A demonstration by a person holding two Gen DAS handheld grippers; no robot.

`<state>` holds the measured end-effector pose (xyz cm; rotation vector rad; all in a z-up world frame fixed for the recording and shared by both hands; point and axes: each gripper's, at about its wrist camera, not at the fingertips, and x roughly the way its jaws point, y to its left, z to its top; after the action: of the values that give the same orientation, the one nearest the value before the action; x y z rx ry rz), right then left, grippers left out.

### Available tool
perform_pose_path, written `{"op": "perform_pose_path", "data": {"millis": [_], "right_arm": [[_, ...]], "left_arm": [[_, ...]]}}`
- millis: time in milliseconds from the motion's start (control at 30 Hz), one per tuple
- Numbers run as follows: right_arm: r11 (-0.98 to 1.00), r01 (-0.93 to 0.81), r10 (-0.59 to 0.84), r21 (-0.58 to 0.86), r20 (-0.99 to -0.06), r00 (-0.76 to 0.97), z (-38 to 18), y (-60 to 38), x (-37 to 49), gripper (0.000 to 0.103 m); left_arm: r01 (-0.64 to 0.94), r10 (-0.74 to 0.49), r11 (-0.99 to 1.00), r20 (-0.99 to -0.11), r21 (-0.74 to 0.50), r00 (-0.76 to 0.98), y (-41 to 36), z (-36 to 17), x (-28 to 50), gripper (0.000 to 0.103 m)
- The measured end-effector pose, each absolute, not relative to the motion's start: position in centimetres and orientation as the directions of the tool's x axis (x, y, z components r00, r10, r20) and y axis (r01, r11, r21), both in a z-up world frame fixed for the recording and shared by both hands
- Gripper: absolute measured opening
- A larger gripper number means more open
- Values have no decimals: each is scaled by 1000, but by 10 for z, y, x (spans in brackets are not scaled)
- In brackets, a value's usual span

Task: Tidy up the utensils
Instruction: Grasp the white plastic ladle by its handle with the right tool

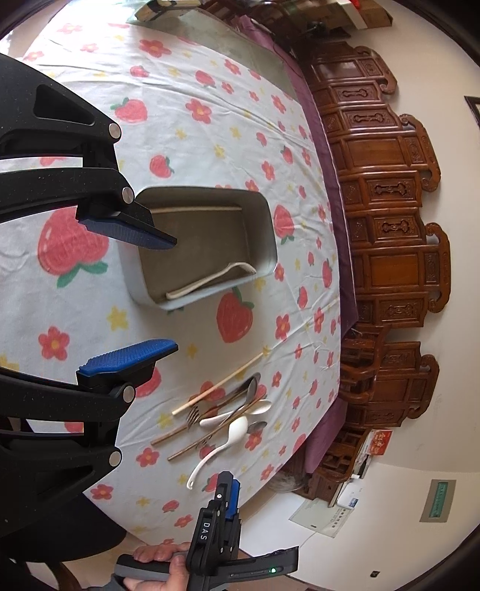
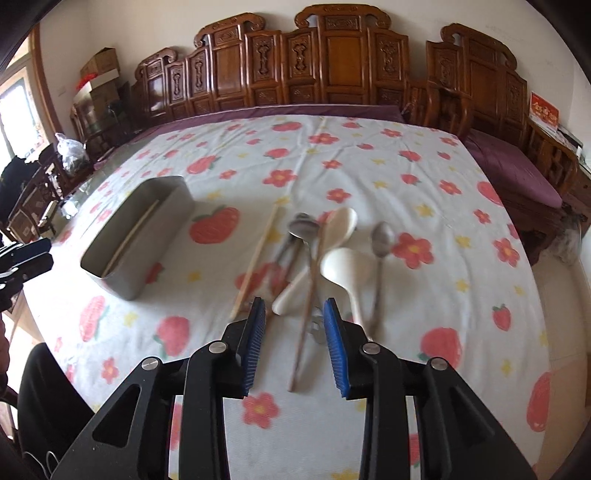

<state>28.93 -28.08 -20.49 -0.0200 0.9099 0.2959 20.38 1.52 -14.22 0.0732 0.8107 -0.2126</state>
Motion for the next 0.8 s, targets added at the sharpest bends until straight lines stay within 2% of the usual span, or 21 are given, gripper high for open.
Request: {"op": "perform_pose_path", "data": {"millis": [467,667,800], "right_arm": [[958,-260,243,120,-821,516,-253,-311,313,35],[950,-282,266,134,-821,506,-259,-308,329,25],[947,-295,268,127,-818,508,-261,-304,338,25]], "left_arm": [[262,-184,965,-763,-20,619,-48,-162,218,48],[260,-177,966,-769,-15,615,-61,-168,223,48],[261,-163,965,-780,1,604,-67,-174,226,48]]}}
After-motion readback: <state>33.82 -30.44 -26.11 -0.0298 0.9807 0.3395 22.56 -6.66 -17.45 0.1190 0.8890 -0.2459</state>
